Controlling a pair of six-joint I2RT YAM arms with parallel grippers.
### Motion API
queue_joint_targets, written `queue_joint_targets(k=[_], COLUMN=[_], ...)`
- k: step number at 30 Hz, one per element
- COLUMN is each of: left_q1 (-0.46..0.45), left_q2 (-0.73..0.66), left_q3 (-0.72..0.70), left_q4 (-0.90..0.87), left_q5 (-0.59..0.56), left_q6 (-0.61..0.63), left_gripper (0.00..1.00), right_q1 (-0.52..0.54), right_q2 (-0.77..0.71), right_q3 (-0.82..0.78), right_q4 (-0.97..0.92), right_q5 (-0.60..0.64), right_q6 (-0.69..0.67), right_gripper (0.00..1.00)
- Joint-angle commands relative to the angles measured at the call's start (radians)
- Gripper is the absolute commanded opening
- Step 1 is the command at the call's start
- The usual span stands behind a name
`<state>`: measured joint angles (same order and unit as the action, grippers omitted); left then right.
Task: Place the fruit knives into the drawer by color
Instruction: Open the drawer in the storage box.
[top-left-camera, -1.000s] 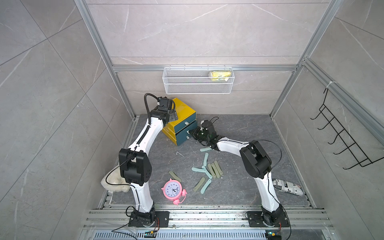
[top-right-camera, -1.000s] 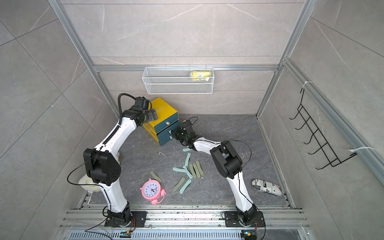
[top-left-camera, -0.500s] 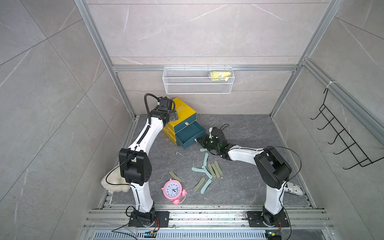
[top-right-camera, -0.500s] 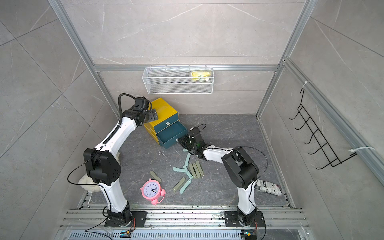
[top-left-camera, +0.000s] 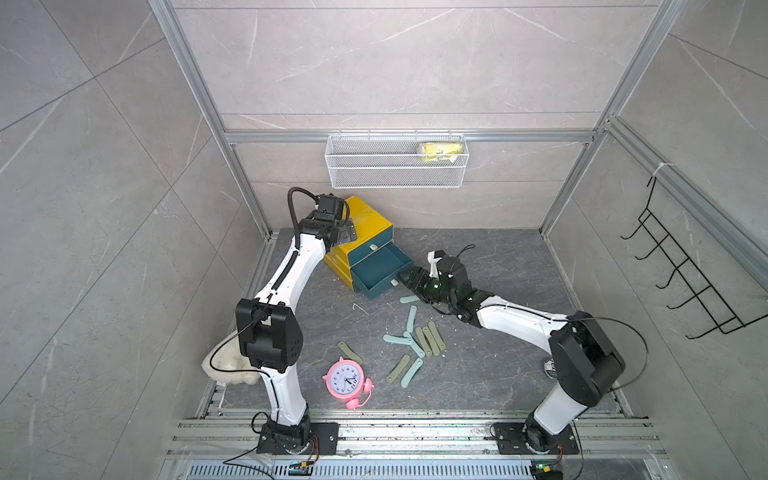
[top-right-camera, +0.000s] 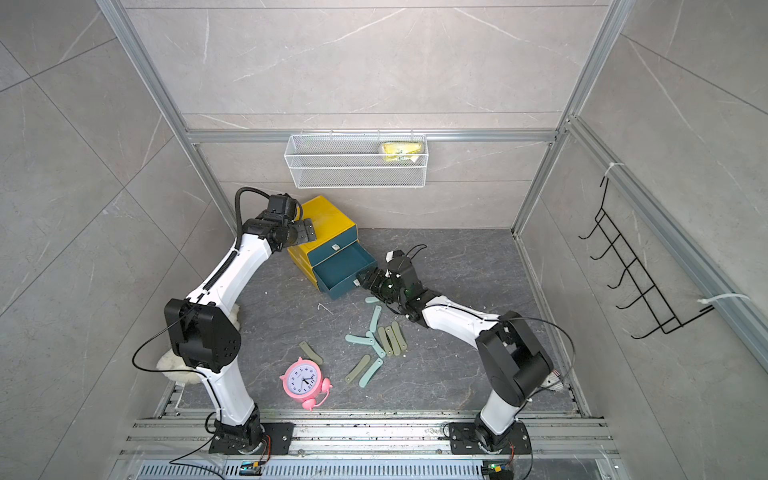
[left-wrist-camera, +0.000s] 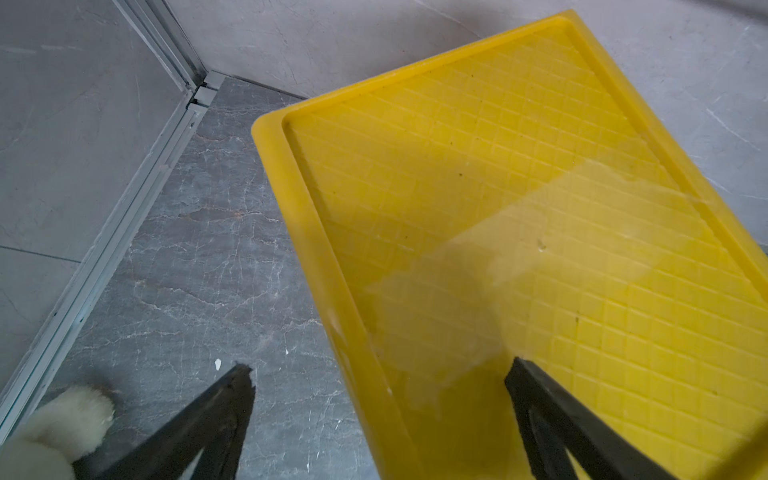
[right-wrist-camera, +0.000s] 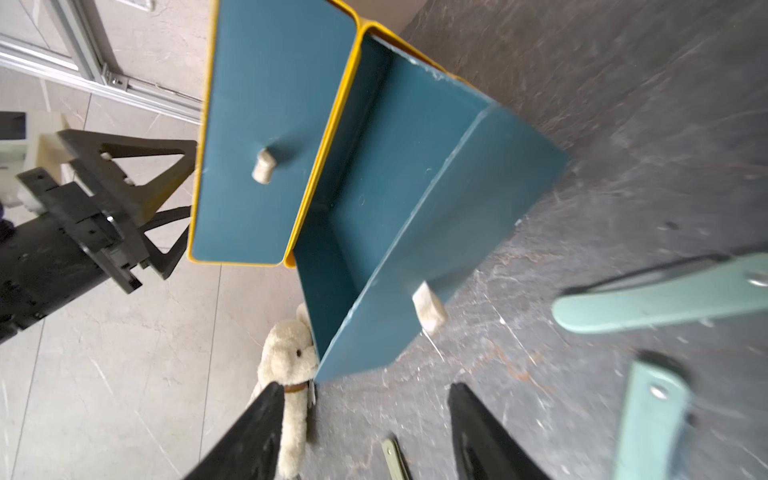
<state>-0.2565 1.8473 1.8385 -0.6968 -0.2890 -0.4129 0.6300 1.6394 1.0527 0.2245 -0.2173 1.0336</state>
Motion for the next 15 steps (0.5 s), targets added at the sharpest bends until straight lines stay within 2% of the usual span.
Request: queue_joint_targets(k=[1,6,10,15], left_q1=[-0.003,-0.059,-0.165,-0.295], left_q2=[-0.174,-0.379,-0.544,-0.662], left_q3=[-0.015,-0.222,-0.449,-0.67], left_q4=[-0.012,0.092,0.201,0.261], left_q5=[0.057,0.106,0.089,0.063], left_q6=[-0.027,-0.09,-0.134,-0.192], left_gripper=[0.99,1.0,1.0,1.0], right_q1=[0.005,0.006,0.019,0.033], right_q2=[-0.092,-0.167,-0.168,-0.107], right_q3=[-0.012,-0.031,-0.046,-0.034], right_q4=[-0.237,-0.499,-0.598,-0.682], right_q5=[0.023,0.124,0.128,0.198], right_q6=[-0.152,-0.301,-0.426,-0.453], right_gripper=[0.63,0.6,0.6,0.61])
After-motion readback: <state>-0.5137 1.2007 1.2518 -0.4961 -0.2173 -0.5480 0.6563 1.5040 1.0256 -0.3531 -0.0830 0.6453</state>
